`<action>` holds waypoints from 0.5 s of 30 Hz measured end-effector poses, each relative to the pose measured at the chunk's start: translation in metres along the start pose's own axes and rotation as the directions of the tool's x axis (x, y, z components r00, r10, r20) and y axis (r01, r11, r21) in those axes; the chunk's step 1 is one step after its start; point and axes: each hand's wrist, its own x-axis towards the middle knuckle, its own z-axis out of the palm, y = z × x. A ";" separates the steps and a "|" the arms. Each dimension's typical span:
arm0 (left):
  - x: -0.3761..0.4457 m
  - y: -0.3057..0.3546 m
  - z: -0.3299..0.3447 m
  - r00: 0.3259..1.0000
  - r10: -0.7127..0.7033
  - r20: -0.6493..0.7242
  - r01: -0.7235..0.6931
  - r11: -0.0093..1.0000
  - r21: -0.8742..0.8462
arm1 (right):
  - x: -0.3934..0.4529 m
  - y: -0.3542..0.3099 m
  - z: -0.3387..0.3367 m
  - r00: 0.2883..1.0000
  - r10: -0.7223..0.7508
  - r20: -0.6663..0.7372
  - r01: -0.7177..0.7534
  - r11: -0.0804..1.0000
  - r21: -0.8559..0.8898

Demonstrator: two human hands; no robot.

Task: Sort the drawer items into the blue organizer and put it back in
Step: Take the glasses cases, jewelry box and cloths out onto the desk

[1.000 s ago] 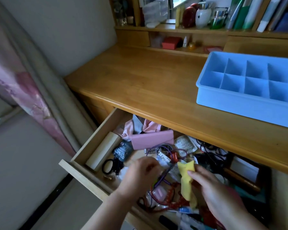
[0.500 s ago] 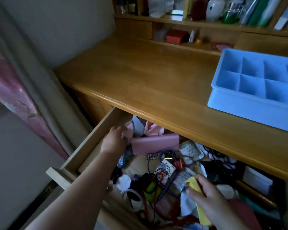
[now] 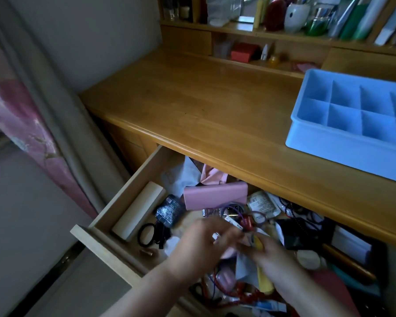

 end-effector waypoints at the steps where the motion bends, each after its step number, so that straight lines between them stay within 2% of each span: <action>1: 0.009 -0.010 -0.004 0.990 -0.080 -0.120 0.079 0.997 -0.019 | -0.001 0.006 -0.003 0.999 -0.005 -0.044 0.002 0.998 -0.059; 3: 0.038 -0.036 -0.021 0.913 -0.204 -0.353 0.235 0.971 0.045 | -0.005 0.018 -0.013 0.992 -0.001 -0.130 -0.019 0.988 -0.154; 4: 0.054 -0.048 -0.030 0.886 -0.254 -0.388 0.316 0.943 0.103 | -0.007 0.022 -0.018 0.986 0.010 -0.165 -0.041 0.983 -0.180; 6: 0.085 -0.072 -0.039 0.860 -0.380 -0.340 0.452 0.877 0.162 | -0.011 0.028 -0.025 0.985 0.031 -0.172 -0.055 0.988 -0.141; 9: 0.115 -0.095 -0.034 0.785 -0.548 -0.290 0.605 0.779 0.166 | -0.011 0.027 -0.031 0.987 0.054 -0.149 -0.060 0.998 -0.036; 11: 0.123 -0.100 -0.033 0.752 -0.600 -0.273 0.654 0.729 0.201 | -0.010 0.026 -0.036 0.978 0.091 -0.189 -0.089 0.996 0.018; 13: 0.122 -0.098 -0.034 0.754 -0.601 -0.265 0.655 0.719 0.231 | -0.010 0.022 -0.037 0.977 0.083 -0.197 -0.068 0.994 0.080; 15: 0.113 -0.094 -0.033 0.818 -0.483 -0.311 0.569 0.759 0.318 | -0.011 0.017 -0.035 0.979 0.074 -0.188 -0.048 0.989 0.137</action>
